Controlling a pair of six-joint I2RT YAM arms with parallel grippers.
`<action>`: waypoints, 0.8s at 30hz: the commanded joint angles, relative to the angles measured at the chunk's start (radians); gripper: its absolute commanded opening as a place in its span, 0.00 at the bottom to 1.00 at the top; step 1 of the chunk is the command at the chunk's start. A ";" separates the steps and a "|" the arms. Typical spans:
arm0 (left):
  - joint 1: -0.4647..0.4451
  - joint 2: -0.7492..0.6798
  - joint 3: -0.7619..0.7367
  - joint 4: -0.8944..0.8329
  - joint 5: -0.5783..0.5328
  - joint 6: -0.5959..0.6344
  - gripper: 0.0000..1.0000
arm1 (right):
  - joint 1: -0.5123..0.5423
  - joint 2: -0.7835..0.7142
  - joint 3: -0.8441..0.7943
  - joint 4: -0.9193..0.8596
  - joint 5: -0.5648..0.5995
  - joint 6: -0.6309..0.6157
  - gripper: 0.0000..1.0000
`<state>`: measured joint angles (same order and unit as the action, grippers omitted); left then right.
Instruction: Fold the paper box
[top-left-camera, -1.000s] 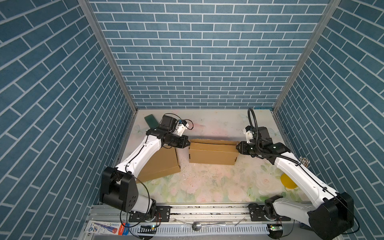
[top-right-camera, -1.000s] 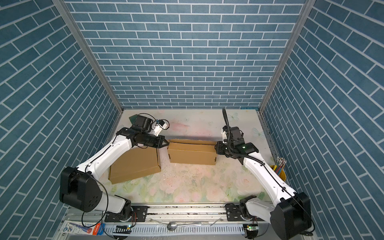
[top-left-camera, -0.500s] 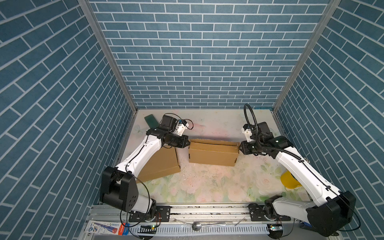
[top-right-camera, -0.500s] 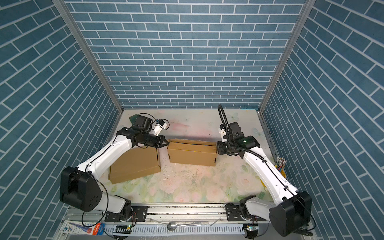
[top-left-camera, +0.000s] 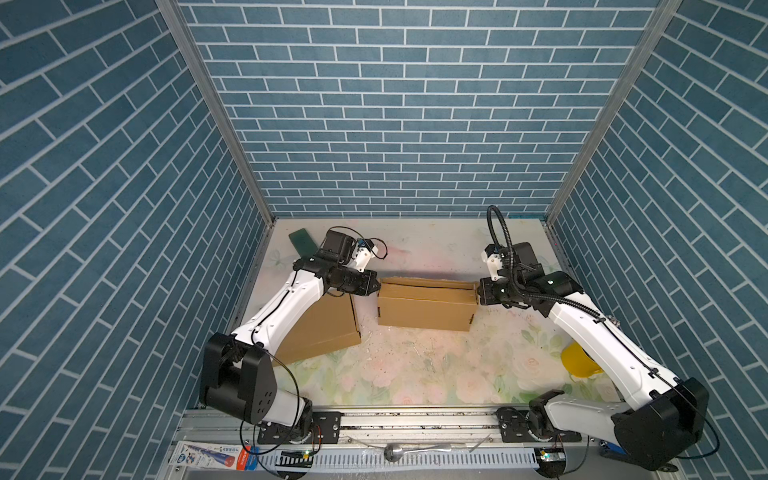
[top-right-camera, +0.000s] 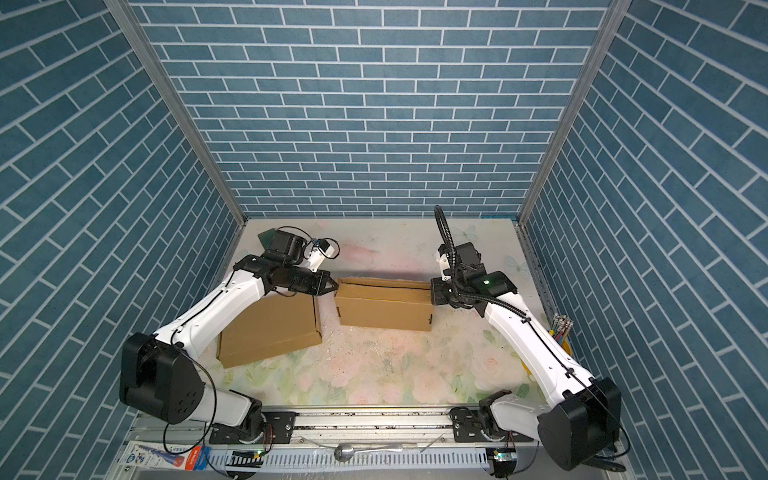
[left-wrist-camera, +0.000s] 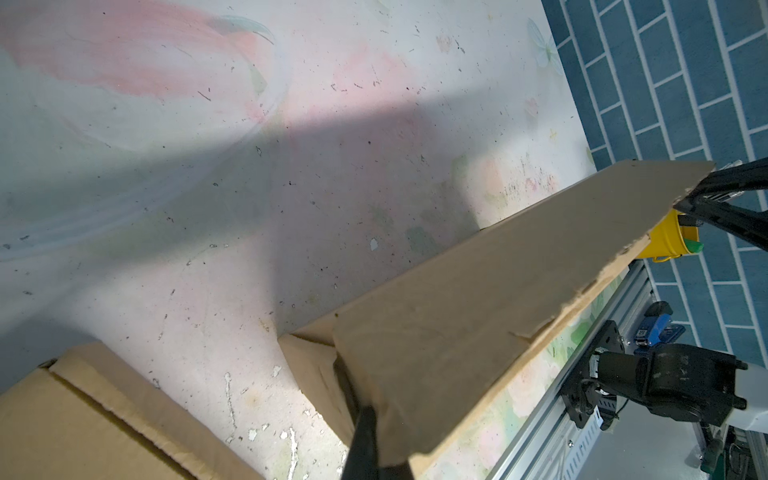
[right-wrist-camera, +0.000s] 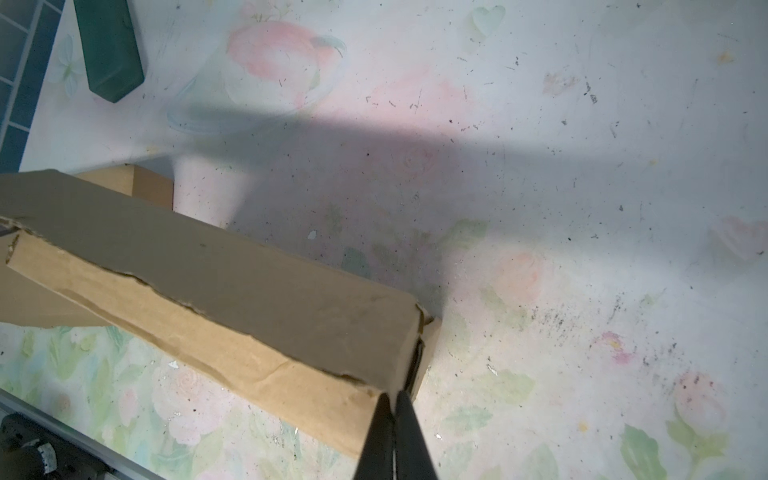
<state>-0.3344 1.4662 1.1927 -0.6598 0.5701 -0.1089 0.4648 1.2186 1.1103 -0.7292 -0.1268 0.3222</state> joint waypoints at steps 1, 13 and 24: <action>-0.017 0.041 -0.024 -0.115 -0.035 -0.008 0.00 | 0.005 -0.001 -0.049 0.038 -0.010 0.046 0.04; -0.030 0.043 -0.008 -0.129 -0.063 0.000 0.00 | 0.041 -0.069 0.142 -0.185 0.138 -0.435 0.73; -0.038 0.049 -0.012 -0.122 -0.070 -0.002 0.00 | 0.328 0.124 0.212 -0.037 0.304 -0.947 0.99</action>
<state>-0.3538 1.4719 1.2053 -0.6636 0.5259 -0.1085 0.7624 1.2896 1.2865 -0.7967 0.1307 -0.4202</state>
